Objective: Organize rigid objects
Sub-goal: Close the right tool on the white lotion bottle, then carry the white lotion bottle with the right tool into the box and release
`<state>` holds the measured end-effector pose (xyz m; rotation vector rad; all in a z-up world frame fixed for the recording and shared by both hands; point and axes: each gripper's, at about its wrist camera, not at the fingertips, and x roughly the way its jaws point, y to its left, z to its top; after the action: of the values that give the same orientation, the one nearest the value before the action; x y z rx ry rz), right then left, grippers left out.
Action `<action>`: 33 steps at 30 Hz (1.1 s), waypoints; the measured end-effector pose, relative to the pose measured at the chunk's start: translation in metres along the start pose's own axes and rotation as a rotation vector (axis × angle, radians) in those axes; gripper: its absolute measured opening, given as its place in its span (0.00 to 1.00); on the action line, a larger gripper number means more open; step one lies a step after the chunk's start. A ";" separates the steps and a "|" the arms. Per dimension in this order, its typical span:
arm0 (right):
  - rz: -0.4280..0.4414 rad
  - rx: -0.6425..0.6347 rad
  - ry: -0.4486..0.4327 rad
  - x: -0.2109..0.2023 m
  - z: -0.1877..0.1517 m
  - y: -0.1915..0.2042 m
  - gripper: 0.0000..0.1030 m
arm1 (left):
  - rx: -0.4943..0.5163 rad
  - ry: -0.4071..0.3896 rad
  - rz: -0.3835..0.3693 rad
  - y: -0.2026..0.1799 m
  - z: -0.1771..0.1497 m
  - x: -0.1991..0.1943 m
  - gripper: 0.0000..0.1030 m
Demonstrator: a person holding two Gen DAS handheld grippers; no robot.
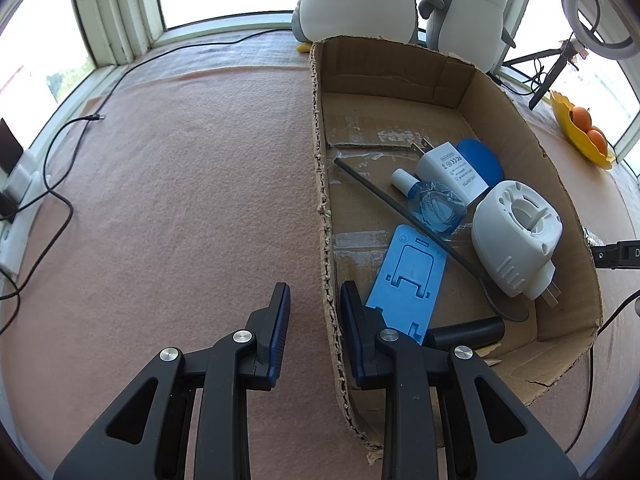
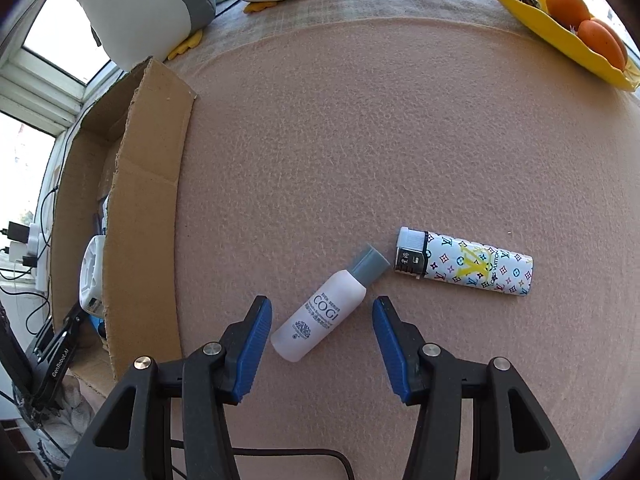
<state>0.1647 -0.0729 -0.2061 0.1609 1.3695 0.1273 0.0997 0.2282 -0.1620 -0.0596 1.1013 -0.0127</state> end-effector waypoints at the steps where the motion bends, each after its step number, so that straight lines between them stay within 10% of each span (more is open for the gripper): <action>1: -0.012 -0.023 0.002 0.001 0.000 0.003 0.47 | 0.000 0.000 -0.001 0.000 0.000 0.000 0.24; 15: -0.068 -0.178 0.002 0.000 -0.006 0.003 0.18 | -0.002 0.000 -0.004 0.002 0.000 0.001 0.24; 33: 0.048 -0.210 -0.220 -0.064 -0.016 0.039 0.17 | 0.001 0.000 0.002 0.002 0.000 0.000 0.24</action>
<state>0.1367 -0.0455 -0.1396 0.0304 1.1256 0.2841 0.0996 0.2303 -0.1627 -0.0573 1.1015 -0.0111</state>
